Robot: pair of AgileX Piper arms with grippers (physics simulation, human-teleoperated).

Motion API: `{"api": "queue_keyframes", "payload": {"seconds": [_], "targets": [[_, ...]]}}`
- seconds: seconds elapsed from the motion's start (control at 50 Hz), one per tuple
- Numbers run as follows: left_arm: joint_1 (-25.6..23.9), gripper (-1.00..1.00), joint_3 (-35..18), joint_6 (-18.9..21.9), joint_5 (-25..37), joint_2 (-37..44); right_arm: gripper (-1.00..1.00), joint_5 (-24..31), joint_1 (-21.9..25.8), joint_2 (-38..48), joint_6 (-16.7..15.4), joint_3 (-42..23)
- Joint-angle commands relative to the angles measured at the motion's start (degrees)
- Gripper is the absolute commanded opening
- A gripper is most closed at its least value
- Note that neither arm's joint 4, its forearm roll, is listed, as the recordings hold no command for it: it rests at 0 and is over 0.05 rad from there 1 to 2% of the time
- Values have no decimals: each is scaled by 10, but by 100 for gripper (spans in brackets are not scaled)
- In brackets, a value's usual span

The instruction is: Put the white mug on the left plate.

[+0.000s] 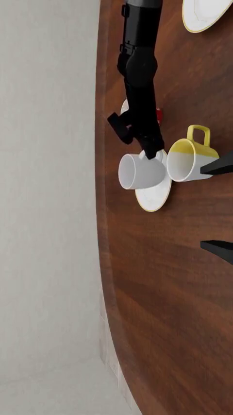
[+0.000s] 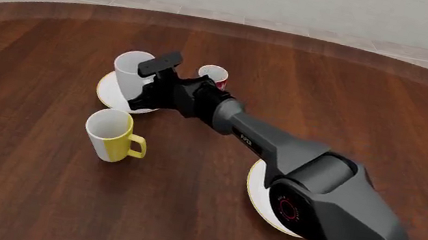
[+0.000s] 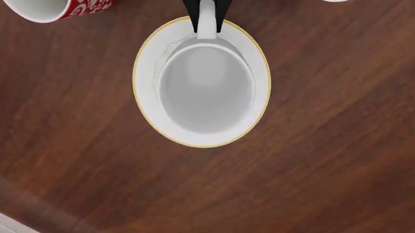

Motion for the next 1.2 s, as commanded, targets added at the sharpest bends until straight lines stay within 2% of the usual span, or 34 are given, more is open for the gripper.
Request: {"api": "queue_keyframes", "payload": {"seconds": [0.02,1.12,1.14,1.2], "targets": [[0,100,0,0,0,0,-100,0,0,0,3,-4],[0,100,0,0,0,0,-100,9,4,18,16,-24],[0,100,0,0,0,0,100,11,4,21,20,-27],[0,100,0,0,0,0,100,12,4,22,20,-29]]}}
